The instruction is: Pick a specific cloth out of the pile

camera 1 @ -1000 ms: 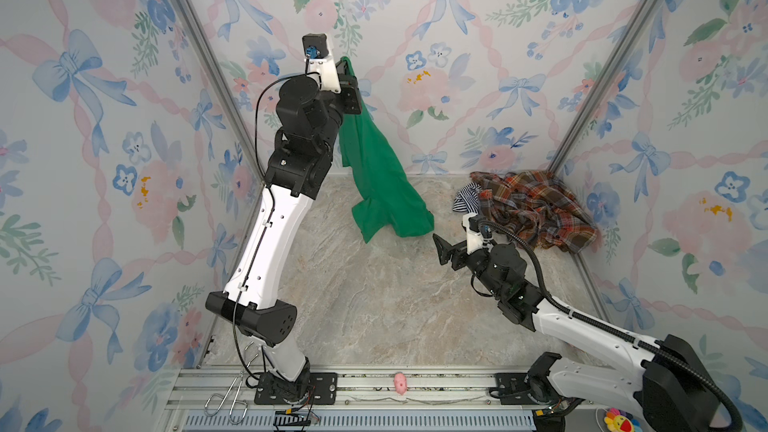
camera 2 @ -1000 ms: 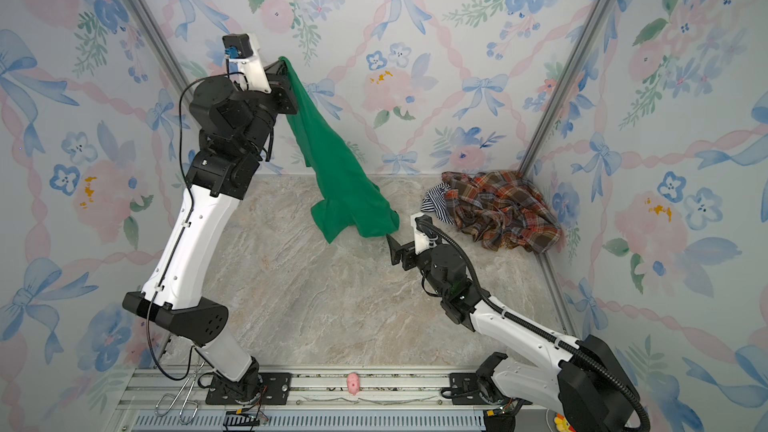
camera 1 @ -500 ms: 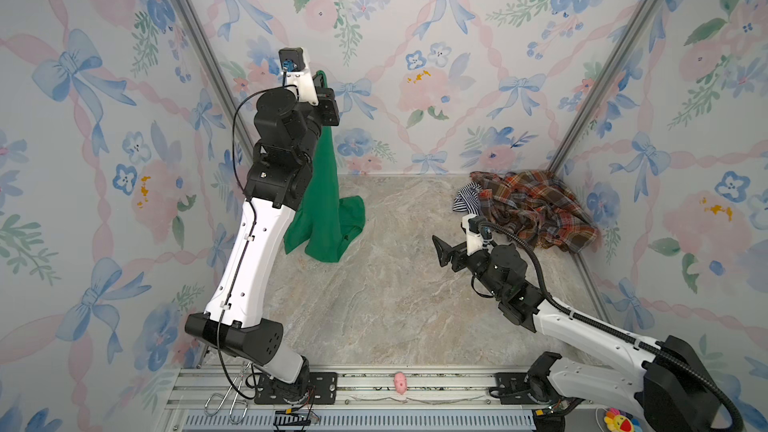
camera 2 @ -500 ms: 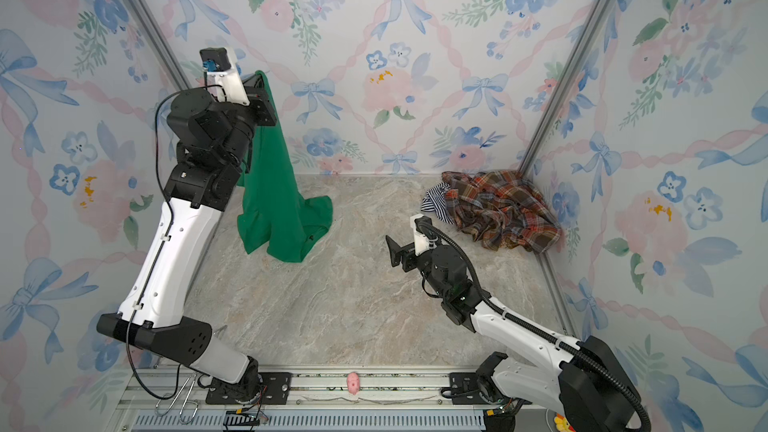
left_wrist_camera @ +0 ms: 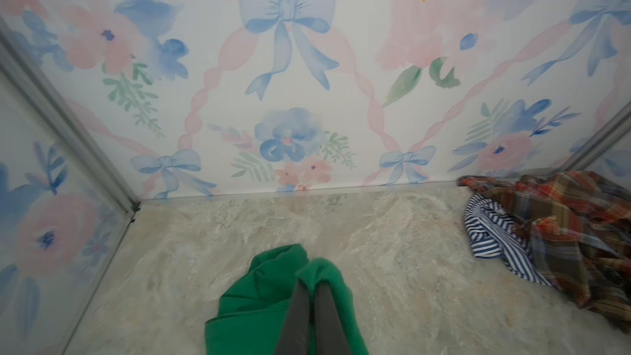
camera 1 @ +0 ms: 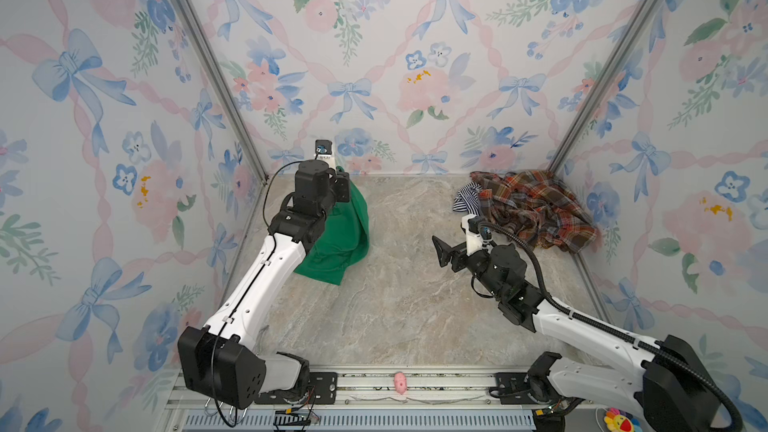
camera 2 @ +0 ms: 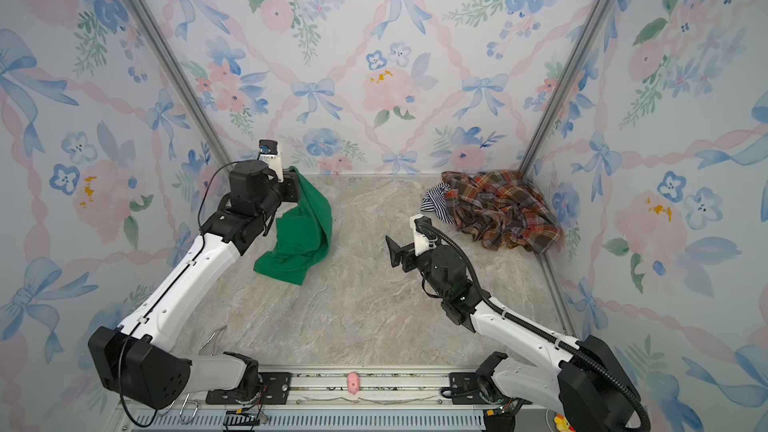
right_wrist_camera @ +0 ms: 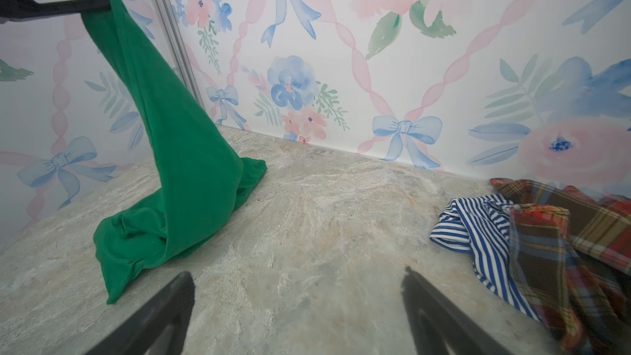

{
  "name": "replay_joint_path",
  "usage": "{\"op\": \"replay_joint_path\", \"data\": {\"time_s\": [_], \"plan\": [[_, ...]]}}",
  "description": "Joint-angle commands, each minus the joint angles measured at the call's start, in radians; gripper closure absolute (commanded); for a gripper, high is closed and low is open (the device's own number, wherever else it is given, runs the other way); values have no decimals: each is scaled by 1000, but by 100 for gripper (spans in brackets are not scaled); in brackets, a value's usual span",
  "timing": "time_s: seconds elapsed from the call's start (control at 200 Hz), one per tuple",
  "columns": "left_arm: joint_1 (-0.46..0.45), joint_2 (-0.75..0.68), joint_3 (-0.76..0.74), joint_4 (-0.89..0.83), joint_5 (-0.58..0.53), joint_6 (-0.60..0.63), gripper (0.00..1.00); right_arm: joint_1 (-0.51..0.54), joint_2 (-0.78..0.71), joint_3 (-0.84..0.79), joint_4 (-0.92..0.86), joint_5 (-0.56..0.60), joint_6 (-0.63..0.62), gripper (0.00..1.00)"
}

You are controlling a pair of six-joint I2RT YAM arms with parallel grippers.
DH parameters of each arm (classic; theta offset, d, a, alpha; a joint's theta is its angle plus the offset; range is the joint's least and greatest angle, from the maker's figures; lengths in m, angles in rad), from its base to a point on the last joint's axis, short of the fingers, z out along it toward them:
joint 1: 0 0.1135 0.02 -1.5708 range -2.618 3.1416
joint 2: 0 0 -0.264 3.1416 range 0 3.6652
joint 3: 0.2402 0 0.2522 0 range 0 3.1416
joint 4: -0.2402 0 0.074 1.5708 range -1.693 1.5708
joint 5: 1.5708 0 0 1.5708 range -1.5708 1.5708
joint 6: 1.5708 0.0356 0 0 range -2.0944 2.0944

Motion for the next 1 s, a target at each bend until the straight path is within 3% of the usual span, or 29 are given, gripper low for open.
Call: {"op": "replay_joint_path", "data": {"time_s": [0.0,0.125,0.215,0.255,0.3,0.385,0.45,0.545,0.655,0.81,0.995], "plan": [[100,0,-118,4,-57,-17,100,2,14,-3,7,-7,6,3],[225,56,-180,-12,100,-106,100,2,30,-5,18,-5,5,3],[256,127,-179,-38,74,-116,91,1,31,1,6,-5,3,3],[261,153,-167,-53,54,-112,82,2,26,0,3,-7,3,3],[262,172,-153,-68,55,-114,66,2,20,-3,4,-4,2,3],[259,151,-154,-76,144,-141,39,1,17,-9,13,0,2,3],[230,98,-186,-79,149,-156,28,-1,19,-9,13,1,2,3],[149,-4,-283,-98,59,-174,12,-1,19,-2,5,-6,7,3],[104,-77,-411,-164,113,-230,8,-2,12,2,-1,-8,9,3],[66,-31,-572,-237,143,-225,2,-4,14,0,0,-9,17,3],[41,71,-535,-263,154,-215,5,-5,17,0,1,-13,18,3]]}}
